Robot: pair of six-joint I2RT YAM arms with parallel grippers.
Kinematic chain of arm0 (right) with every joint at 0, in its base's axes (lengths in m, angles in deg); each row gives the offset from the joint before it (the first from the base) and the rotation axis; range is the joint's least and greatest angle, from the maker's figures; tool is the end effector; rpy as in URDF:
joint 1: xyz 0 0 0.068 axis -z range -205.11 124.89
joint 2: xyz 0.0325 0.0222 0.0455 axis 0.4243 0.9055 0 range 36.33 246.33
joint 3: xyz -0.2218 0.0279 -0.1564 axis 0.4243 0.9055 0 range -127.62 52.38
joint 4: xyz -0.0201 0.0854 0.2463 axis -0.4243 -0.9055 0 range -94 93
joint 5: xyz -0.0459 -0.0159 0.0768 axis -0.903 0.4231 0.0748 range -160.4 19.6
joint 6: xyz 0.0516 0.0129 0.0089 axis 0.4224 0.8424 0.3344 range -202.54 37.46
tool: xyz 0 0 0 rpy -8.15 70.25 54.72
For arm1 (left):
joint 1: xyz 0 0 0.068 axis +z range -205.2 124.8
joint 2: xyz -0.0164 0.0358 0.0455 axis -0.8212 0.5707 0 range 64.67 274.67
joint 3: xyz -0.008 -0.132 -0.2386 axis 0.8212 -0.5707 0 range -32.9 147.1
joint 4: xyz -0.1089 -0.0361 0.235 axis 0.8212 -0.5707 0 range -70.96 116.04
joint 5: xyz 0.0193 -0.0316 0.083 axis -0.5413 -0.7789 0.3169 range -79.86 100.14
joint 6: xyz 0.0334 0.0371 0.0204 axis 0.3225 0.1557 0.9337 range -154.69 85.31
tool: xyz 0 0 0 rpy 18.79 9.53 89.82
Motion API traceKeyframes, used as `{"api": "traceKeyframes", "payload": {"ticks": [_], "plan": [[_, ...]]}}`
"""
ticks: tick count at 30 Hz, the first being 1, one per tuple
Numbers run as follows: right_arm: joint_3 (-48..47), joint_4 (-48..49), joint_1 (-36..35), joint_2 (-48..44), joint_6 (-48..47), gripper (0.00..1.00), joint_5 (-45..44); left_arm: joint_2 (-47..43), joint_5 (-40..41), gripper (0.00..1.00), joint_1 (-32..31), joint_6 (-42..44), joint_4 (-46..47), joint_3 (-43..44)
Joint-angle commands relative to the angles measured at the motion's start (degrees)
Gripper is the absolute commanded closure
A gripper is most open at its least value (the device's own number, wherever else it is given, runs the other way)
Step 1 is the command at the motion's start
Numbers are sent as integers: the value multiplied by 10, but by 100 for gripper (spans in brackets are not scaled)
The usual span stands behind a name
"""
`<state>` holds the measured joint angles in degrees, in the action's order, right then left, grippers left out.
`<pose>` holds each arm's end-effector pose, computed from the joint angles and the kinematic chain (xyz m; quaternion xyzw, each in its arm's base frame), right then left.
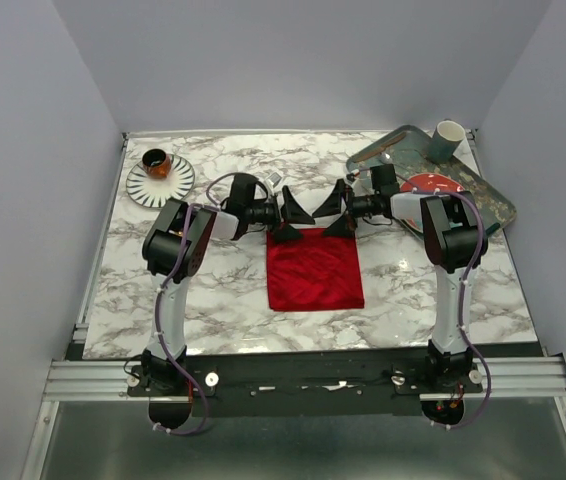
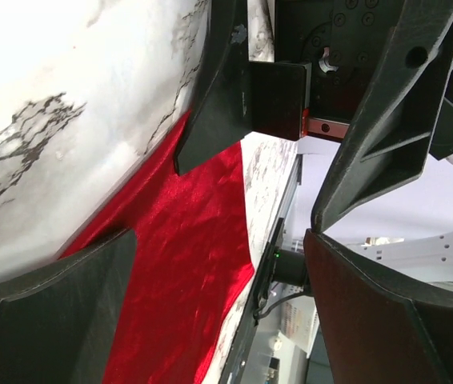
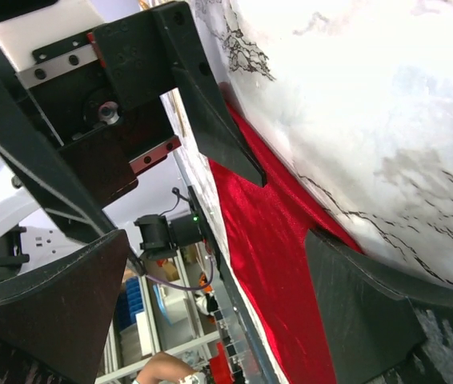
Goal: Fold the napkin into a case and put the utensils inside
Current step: Smooth out the square-folded napkin at the center of the board.
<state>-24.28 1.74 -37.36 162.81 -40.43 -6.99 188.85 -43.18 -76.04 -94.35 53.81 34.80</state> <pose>0.4206 0.1239 0.1073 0.0374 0.8202 0.5703 0.0258 0.3985 -0.1821 0.1149 -0.0399 0.8012 -0.5890 0.0983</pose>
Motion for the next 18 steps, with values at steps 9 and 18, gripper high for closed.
{"api": "traceKeyframes", "payload": {"ticks": [9,18], "plan": [[13,-24,15,29,-33,0,-22,11,-26,1,55,34,-14,-63],[3,-60,21,27,-66,0,-30,0,-30,1,70,40,-14,-75]]}}
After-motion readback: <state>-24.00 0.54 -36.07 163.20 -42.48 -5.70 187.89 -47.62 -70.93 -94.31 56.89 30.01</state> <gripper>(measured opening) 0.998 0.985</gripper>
